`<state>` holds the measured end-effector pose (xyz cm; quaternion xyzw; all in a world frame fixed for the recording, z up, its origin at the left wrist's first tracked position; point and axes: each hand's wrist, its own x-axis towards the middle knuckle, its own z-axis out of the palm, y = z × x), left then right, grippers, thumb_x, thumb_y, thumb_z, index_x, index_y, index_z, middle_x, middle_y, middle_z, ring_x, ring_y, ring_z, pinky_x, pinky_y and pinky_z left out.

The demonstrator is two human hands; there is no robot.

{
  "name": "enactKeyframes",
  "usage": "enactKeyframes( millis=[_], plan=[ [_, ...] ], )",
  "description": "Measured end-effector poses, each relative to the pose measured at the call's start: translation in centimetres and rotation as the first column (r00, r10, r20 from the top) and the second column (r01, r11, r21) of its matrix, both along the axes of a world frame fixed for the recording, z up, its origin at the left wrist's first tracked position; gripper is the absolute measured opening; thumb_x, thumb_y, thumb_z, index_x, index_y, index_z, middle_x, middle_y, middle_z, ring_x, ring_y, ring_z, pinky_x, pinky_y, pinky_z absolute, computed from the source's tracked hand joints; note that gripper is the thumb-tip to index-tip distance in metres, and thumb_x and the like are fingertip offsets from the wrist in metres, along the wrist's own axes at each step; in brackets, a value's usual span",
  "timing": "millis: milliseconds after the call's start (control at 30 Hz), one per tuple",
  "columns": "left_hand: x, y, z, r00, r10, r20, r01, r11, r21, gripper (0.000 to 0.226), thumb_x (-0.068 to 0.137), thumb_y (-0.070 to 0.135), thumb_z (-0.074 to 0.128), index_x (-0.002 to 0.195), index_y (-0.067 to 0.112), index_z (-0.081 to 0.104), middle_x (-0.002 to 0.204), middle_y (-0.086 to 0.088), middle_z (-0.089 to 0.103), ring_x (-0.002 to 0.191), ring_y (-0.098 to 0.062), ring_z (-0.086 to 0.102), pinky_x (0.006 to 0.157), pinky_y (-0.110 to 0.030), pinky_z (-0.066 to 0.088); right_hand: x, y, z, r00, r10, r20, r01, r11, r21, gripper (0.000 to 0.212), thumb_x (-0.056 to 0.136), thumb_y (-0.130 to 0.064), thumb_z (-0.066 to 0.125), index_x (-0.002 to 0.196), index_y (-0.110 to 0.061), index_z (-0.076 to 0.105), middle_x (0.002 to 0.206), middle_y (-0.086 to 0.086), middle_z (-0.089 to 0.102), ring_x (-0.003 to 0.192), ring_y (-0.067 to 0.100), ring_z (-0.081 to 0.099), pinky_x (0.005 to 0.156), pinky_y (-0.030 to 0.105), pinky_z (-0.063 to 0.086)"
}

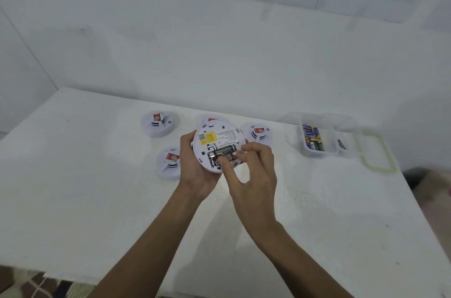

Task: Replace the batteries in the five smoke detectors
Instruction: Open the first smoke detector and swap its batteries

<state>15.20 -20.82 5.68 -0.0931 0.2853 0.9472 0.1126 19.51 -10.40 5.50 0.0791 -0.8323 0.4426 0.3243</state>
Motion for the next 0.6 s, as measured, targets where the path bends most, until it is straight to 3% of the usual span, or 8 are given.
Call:
enactKeyframes(
  millis=[100, 233, 300, 367, 467, 600],
  plan=[
    [-0.1, 0.0, 0.1, 1.0, 0.001, 0.008, 0.0, 0.999, -0.046, 0.052, 0.093, 0.044, 0.029, 0.099, 0.019, 0.074, 0.111, -0.014, 0.071, 0.093, -0.03, 0.07, 0.072, -0.041, 0.059, -0.2, 0.1, -0.7, 0.998, -0.044, -0.051, 0.048, 0.995, 0.087, 0.039, 0.084, -0.038, 0.062, 0.093, -0.001, 0.07, 0.105, 0.014, 0.061, 0.104, 0.018, 0.053, 0.082, 0.013, 0.046],
    [-0.3, 0.1, -0.4, 1.0, -0.015, 0.023, 0.017, 0.998, -0.061, 0.054, 0.093, 0.044, 0.028, 0.101, 0.017, 0.074, 0.109, -0.014, 0.071, 0.089, -0.029, 0.071, 0.068, -0.041, 0.059, -0.5, 0.7, -1.2, 0.99, -0.036, -0.135, 0.064, 0.977, 0.205, 0.032, 0.087, -0.032, 0.063, 0.088, -0.001, 0.071, 0.099, 0.014, 0.064, 0.1, 0.019, 0.05, 0.088, 0.012, 0.04],
    [-0.4, -0.1, -0.6, 0.999, -0.022, 0.028, 0.023, 0.998, -0.05, 0.052, 0.092, 0.044, 0.03, 0.111, 0.015, 0.069, 0.115, -0.016, 0.069, 0.094, -0.03, 0.07, 0.078, -0.045, 0.058, -0.9, 1.2, -1.1, 0.989, 0.0, -0.147, 0.038, 0.966, 0.254, 0.029, 0.088, -0.029, 0.064, 0.085, -0.001, 0.071, 0.096, 0.013, 0.065, 0.098, 0.019, 0.051, 0.087, 0.012, 0.039],
    [-0.7, -0.4, -0.9, 0.999, -0.035, 0.015, 0.036, 0.999, -0.036, 0.053, 0.091, 0.044, 0.032, 0.12, 0.013, 0.065, 0.125, -0.018, 0.063, 0.109, -0.034, 0.063, 0.101, -0.051, 0.045, -1.2, 1.9, -0.8, 0.99, 0.045, -0.133, -0.005, 0.958, 0.285, 0.027, 0.088, -0.027, 0.064, 0.087, -0.002, 0.072, 0.097, 0.011, 0.065, 0.097, 0.02, 0.053, 0.087, 0.01, 0.037],
    [-0.8, -0.7, -1.3, 0.998, -0.057, -0.01, 0.056, 0.998, -0.016, 0.057, 0.089, 0.044, 0.034, 0.13, 0.012, 0.057, 0.139, -0.02, 0.052, 0.131, -0.041, 0.045, 0.11, -0.052, 0.031, -0.9, 3.0, -0.2, 0.993, 0.073, -0.096, -0.05, 0.974, 0.219, 0.024, 0.089, -0.022, 0.061, 0.097, -0.003, 0.073, 0.099, 0.01, 0.063, 0.095, 0.02, 0.055, 0.086, 0.01, 0.039],
    [-0.8, -0.9, -1.7, 0.988, -0.126, -0.084, 0.132, 0.99, 0.058, 0.058, 0.082, 0.044, 0.038, 0.127, 0.013, 0.057, 0.129, -0.022, 0.058, 0.118, -0.046, 0.054, 0.091, -0.057, 0.049, -0.2, 4.7, -0.6, 1.0, 0.005, 0.002, -0.005, 0.996, 0.089, 0.028, 0.091, -0.026, 0.053, 0.104, -0.008, 0.069, 0.1, 0.005, 0.063, 0.094, 0.017, 0.058, 0.083, 0.014, 0.043]
  ],
)
